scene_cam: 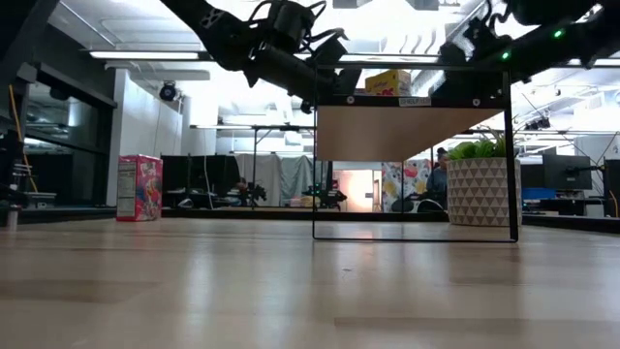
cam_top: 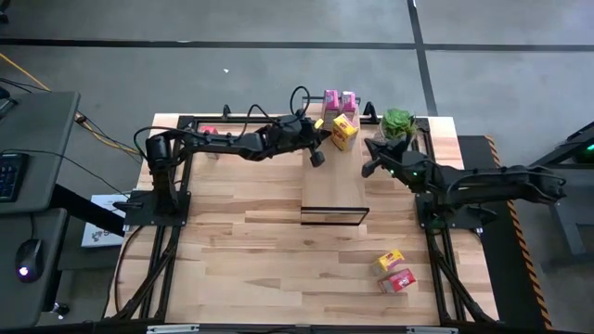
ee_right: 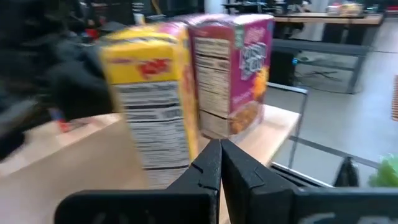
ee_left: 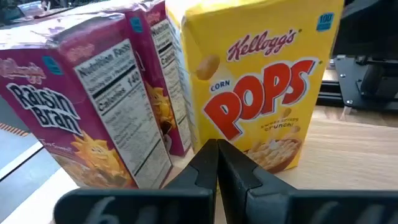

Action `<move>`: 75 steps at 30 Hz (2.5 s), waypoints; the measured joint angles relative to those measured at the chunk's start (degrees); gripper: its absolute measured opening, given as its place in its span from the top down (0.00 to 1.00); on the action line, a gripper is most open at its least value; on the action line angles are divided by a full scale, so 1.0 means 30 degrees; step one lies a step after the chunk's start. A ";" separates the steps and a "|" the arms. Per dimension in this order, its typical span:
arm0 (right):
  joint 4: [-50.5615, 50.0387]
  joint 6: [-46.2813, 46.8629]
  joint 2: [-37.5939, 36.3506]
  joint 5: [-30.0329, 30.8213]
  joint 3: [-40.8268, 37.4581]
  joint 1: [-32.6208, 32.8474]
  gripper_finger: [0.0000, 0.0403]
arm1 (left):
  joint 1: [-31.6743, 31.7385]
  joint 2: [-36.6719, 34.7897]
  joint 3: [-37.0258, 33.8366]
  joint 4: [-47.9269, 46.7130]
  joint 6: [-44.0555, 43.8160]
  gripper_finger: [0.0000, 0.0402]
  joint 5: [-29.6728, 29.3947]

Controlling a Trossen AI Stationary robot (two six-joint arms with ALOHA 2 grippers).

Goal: Stack cereal on shelf
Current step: Put the top yellow cereal box on the shelf

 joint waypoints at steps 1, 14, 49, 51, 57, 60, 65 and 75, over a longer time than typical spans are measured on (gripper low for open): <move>0.0249 0.0011 0.0323 -0.0041 0.0000 -0.0278 1.00 | 0.0032 0.0000 0.0000 -0.0052 -0.0004 1.00 0.0007; 0.0594 0.1342 0.1744 -0.3218 0.0000 -0.2574 1.00 | 0.0619 0.0933 0.0000 0.0534 -0.0695 1.00 0.1469; 0.1823 0.2416 0.2586 -0.5279 0.0000 -0.2907 1.00 | 0.1493 0.1073 -0.0018 0.0946 -0.1209 1.00 0.3126; 0.1819 0.2485 0.2586 -0.5301 0.0000 -0.2907 1.00 | 0.1493 0.1078 -0.0036 0.0943 -0.1403 1.00 0.3485; 0.1823 0.2562 0.2586 -0.6138 0.0000 -0.2907 1.00 | 0.1493 0.1078 -0.0036 0.1085 -0.1714 1.00 0.3701; 0.1821 0.3055 0.2586 -0.6349 0.0000 -0.2907 1.00 | 0.1471 0.1078 -0.0036 0.1057 -0.2049 1.00 0.3708; 0.1819 0.3377 0.2586 -0.7066 0.0000 -0.2892 1.00 | 0.1405 0.1078 -0.0036 0.1150 -0.2188 1.00 0.3747; 0.1972 0.3411 0.2572 -0.7328 0.0000 -0.2885 1.00 | 0.1150 0.2348 0.0531 0.2039 -0.3365 1.00 0.5275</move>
